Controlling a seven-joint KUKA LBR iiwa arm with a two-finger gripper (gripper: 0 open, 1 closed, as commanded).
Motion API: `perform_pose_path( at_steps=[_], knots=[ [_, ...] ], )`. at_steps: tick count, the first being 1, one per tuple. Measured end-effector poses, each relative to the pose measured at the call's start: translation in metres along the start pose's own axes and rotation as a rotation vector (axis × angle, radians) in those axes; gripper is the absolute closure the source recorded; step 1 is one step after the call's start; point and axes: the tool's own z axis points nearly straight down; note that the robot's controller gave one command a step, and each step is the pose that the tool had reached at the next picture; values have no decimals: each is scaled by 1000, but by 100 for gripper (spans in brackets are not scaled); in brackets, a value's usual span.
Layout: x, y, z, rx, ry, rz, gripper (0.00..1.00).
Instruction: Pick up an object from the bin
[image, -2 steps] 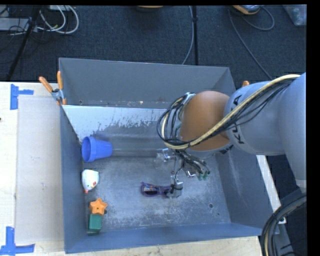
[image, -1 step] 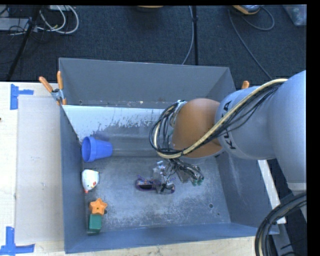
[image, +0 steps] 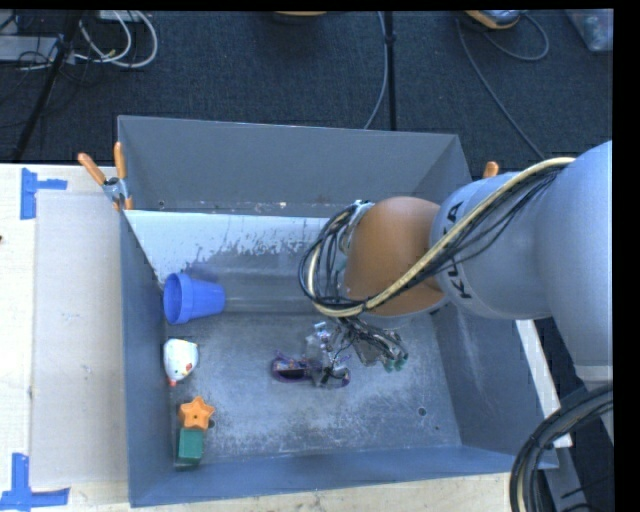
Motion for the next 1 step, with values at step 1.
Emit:
perform_pose_path(
  at_steps=[1],
  knots=[
    [-5, -3, -1, 0, 0, -15, 100]
  ],
)
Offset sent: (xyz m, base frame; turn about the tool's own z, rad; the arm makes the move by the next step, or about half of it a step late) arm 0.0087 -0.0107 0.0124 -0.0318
